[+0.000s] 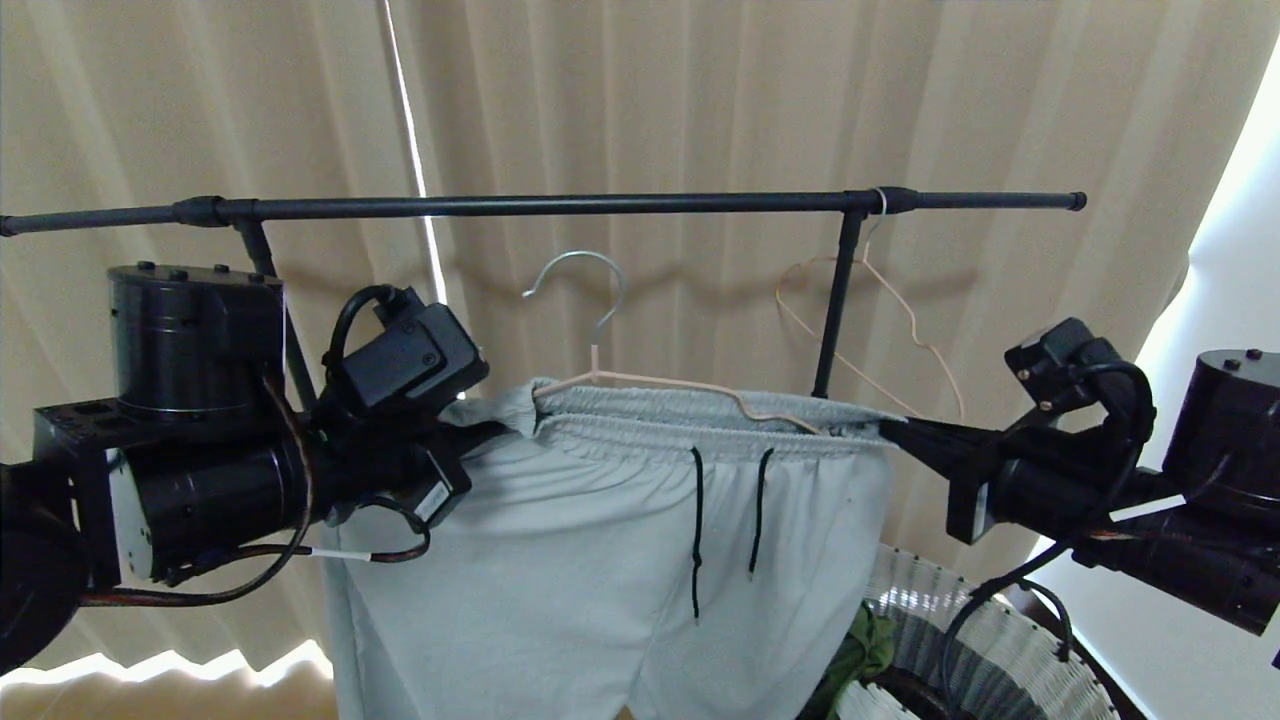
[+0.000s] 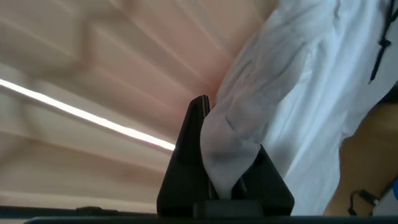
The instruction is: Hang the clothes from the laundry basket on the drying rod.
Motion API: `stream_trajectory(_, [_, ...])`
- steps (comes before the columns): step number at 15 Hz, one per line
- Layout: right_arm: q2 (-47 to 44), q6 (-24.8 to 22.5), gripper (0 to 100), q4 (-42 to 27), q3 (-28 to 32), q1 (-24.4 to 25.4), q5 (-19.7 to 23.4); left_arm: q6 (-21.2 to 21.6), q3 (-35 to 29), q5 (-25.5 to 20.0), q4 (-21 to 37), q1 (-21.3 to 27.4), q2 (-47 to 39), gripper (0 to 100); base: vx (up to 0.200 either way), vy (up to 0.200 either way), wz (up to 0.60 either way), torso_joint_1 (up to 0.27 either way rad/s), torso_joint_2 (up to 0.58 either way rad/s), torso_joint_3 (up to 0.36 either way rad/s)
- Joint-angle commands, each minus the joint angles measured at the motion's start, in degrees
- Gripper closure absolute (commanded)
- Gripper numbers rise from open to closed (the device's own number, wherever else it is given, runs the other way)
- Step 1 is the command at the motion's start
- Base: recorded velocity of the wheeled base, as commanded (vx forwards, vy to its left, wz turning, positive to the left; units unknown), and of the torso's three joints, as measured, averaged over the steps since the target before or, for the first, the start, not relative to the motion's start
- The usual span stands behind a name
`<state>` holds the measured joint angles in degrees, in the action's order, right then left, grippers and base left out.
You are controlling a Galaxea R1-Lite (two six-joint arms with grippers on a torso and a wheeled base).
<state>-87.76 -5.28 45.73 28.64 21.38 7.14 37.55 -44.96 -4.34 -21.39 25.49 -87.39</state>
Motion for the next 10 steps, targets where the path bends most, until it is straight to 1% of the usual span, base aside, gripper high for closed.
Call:
stream_trajectory(1, [2.2, -1.8, 100, -5.1, 2.2, 5.2, 0.1, 0.1, 0.3, 0.0, 0.1, 0.3, -0.7, 100, 0.000, 0.000, 0.00, 0.000, 0.00, 0.000])
stream_trajectory(2, [2.5, -1.9, 100, -7.2, 3.4, 6.8, 0.1, 0.5, 0.5, 0.0, 0.1, 0.6, -0.7, 100, 0.000, 0.000, 0.00, 0.000, 0.00, 0.000])
stream_trajectory(3, [2.9, -1.9, 0, -9.6, 4.5, 9.2, -0.1, 0.8, 0.7, 0.0, 0.1, 1.1, -0.7, 100, 0.000, 0.000, 0.00, 0.000, 0.00, 0.000])
stream_trajectory(5, [2.9, -2.0, 0, -10.7, 4.3, 11.8, -0.5, 0.4, 0.6, 0.0, -0.2, 1.5, -0.8, 100, 0.000, 0.000, 0.00, 0.000, 0.00, 0.000])
stream_trajectory(6, [2.7, -2.2, 0, -10.8, 4.1, 12.5, -0.6, -0.7, 0.2, -0.1, -0.4, 1.6, -0.6, 100, 0.000, 0.000, 0.00, 0.000, 0.00, 0.000])
stream_trajectory(9, [2.3, -5.0, 0, -10.7, 4.9, 13.8, -0.4, -7.5, -1.1, 0.1, -0.3, 3.8, -0.2, 100, 0.000, 0.000, 0.00, 0.000, 0.00, 0.000])
stream_trajectory(10, [1.2, -7.4, 0, -10.7, 6.0, 14.2, -0.4, -10.4, -1.3, 0.1, -0.3, 4.9, -0.1, 100, 0.000, 0.000, 0.00, 0.000, 0.00, 0.000])
